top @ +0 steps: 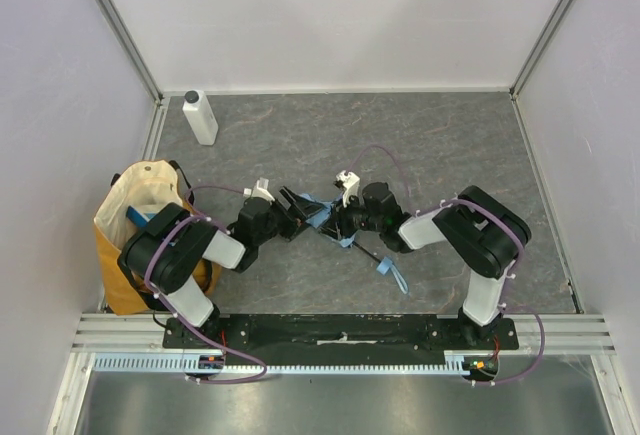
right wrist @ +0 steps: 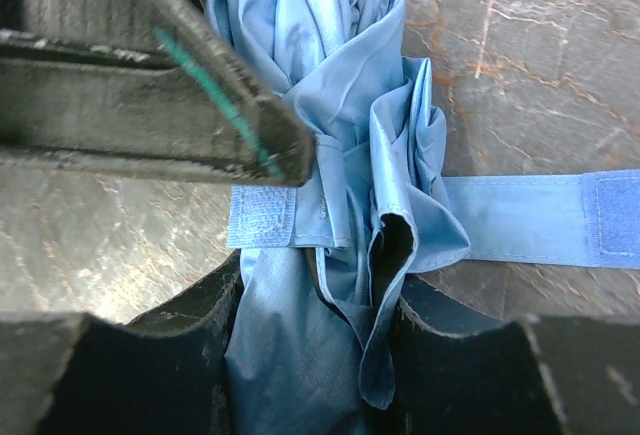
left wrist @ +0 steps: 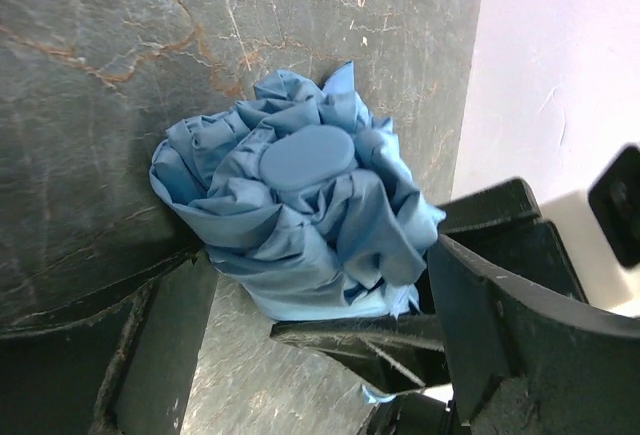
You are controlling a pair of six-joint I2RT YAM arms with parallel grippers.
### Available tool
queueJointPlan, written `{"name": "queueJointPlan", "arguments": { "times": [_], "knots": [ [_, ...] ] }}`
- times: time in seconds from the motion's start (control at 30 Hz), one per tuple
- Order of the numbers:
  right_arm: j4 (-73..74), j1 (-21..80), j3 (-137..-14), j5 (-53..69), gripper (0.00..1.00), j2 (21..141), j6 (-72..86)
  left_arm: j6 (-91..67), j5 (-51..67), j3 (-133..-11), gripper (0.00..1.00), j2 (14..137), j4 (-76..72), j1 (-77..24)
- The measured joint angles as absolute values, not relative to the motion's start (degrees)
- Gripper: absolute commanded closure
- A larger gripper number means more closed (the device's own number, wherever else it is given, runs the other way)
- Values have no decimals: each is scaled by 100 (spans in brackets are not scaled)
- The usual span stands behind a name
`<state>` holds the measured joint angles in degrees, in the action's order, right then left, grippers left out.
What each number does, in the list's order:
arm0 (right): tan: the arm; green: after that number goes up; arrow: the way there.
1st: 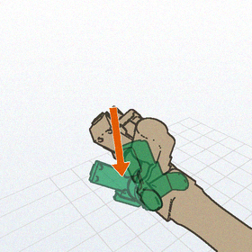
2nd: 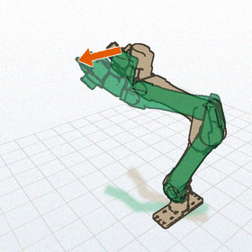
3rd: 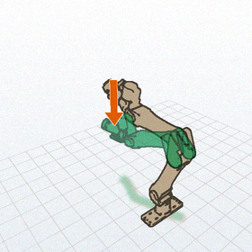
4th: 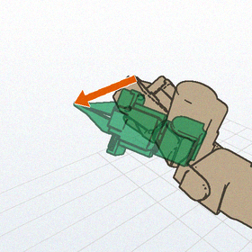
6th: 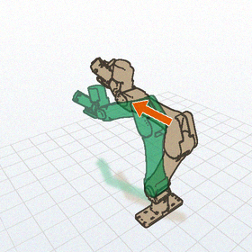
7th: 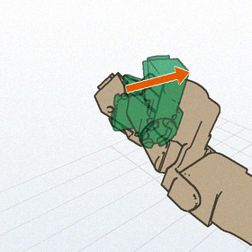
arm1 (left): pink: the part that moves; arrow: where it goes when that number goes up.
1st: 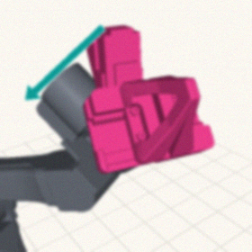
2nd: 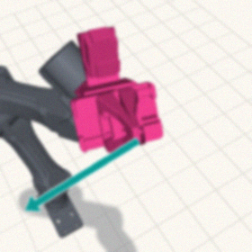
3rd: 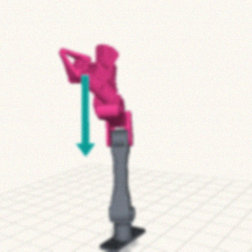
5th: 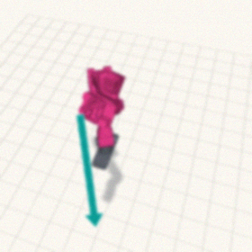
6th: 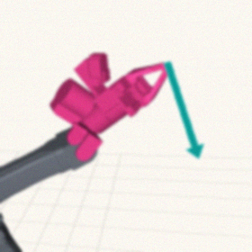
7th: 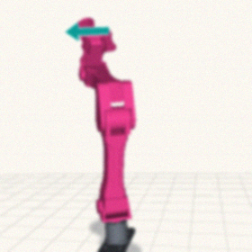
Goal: Put away the umbrella
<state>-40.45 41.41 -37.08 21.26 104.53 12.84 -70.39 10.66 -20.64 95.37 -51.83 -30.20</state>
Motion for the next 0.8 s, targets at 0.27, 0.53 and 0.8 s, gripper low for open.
{"name": "queueJointPlan", "arguments": {
  "times": [0.27, 0.53, 0.8],
  "knots": [
    [-4792, 3562, -3894, 3647, 100, 11124, 2440, -7041, 1072, -1636, 7, 9579, -5909, -2987],
    [-5334, 3411, -3865, 4132, 100, 11421, 3269, -7594, 1264, -1839, 8, 10320, -6674, -2958],
    [-6217, 3197, -3815, 4515, 100, 11865, 4401, -7736, 1190, -1800, 10, 10372, -6794, -2976]
  ]
}}
